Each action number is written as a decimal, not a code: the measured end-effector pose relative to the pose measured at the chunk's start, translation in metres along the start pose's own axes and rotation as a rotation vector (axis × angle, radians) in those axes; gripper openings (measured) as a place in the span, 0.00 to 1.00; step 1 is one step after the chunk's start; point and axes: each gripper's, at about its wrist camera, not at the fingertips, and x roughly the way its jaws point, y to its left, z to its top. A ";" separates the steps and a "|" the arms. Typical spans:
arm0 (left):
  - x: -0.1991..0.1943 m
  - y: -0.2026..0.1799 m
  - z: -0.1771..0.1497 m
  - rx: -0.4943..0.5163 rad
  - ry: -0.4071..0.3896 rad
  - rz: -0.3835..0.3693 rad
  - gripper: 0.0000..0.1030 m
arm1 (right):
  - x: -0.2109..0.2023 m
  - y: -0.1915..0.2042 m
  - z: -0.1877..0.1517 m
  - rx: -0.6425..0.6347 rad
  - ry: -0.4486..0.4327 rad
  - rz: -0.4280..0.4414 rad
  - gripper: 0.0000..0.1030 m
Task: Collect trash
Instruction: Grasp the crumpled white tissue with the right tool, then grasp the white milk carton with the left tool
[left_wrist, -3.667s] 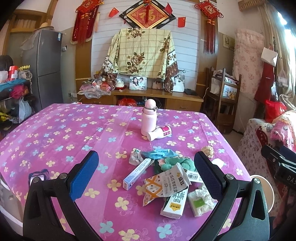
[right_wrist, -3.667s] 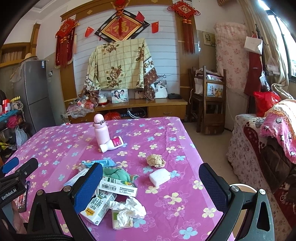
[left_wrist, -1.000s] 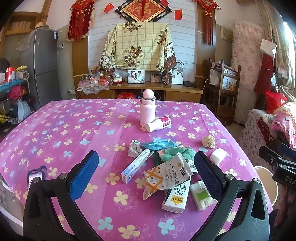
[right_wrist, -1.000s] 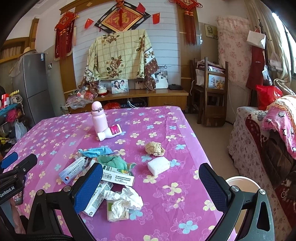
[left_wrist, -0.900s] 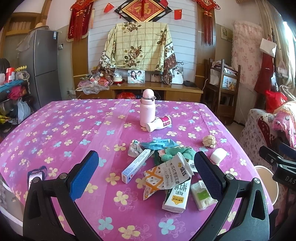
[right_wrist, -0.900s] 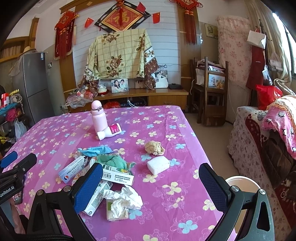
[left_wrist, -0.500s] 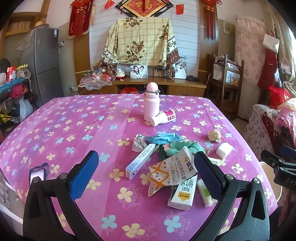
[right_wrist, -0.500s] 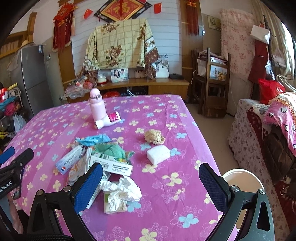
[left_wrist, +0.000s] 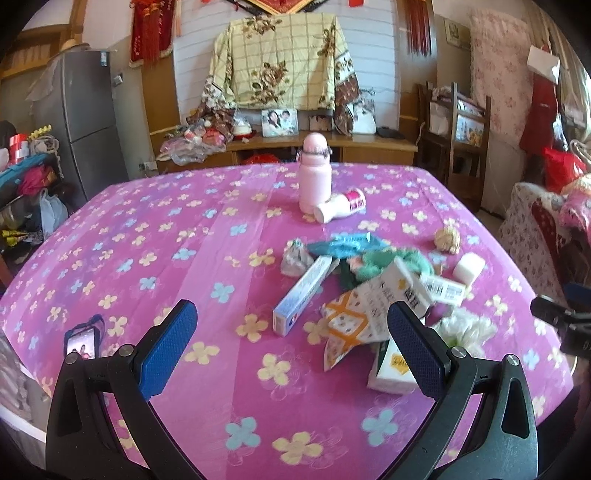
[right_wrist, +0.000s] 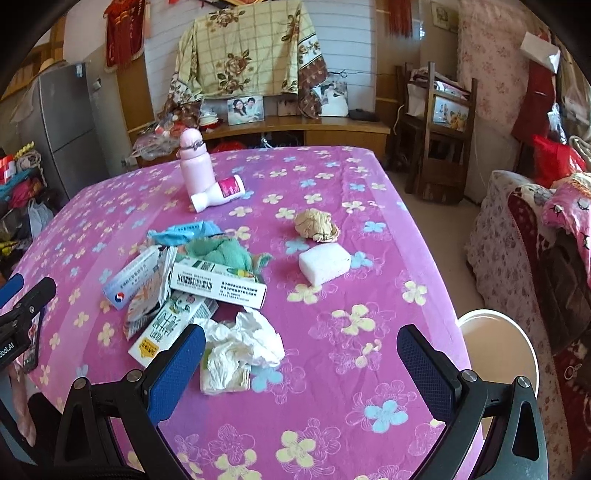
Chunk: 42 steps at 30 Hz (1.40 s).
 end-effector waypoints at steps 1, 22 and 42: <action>0.002 0.000 -0.002 0.001 0.013 -0.010 1.00 | 0.003 -0.001 -0.001 -0.002 0.006 0.005 1.00; 0.036 -0.030 -0.029 0.127 0.143 -0.196 0.99 | 0.088 0.020 -0.014 0.002 0.189 0.268 0.68; 0.102 -0.106 -0.032 0.197 0.259 -0.206 0.80 | 0.065 -0.049 -0.020 0.169 0.094 0.314 0.27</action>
